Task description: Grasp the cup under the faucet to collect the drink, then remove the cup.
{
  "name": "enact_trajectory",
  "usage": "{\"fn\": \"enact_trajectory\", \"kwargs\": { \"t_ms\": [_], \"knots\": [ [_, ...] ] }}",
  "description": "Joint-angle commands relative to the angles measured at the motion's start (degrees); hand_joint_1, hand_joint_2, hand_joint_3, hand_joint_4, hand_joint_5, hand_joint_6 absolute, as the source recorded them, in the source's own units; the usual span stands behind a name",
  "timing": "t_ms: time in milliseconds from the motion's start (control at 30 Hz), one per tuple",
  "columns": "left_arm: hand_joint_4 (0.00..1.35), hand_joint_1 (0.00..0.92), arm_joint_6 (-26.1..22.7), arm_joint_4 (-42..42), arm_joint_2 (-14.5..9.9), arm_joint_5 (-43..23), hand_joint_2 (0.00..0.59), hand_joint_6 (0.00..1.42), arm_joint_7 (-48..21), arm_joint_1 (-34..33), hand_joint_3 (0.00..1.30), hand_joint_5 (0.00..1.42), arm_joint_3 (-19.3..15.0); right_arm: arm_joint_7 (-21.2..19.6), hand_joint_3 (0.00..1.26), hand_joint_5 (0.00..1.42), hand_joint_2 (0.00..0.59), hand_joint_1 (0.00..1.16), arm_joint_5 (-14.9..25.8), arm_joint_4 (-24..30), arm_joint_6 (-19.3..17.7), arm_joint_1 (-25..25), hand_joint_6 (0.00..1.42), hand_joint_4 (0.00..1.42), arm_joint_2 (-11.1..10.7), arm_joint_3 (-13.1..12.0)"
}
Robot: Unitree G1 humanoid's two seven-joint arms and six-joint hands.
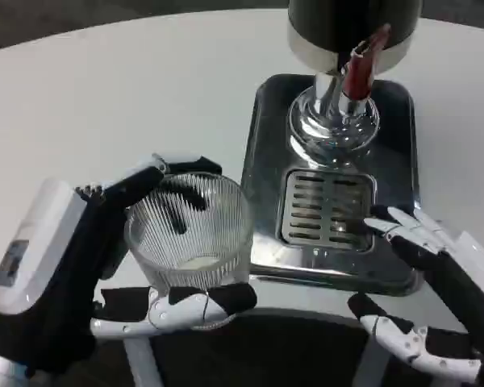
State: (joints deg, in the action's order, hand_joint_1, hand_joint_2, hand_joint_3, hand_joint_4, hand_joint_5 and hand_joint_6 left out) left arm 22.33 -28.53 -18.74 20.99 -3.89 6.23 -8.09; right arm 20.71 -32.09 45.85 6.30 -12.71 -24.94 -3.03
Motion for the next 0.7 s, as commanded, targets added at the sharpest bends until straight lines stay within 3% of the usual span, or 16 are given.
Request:
{"fn": "enact_trajectory", "kwargs": {
  "t_ms": [33,700],
  "knots": [
    [1.12,0.558,0.40,-0.11,-0.04,-0.75,0.035,1.42,-0.16,0.15,0.97,1.28,0.25,0.74,0.19,0.00,0.419,0.47,-0.33,1.24,0.21,-0.73,0.00,0.05,0.11,0.28],
    [1.12,0.556,0.61,2.12,-0.32,-0.79,0.027,1.42,-0.59,-2.11,0.97,1.28,2.27,0.81,0.19,0.00,0.419,0.47,-2.82,1.77,0.03,-1.73,0.00,0.05,0.15,0.94]
  ]
}}
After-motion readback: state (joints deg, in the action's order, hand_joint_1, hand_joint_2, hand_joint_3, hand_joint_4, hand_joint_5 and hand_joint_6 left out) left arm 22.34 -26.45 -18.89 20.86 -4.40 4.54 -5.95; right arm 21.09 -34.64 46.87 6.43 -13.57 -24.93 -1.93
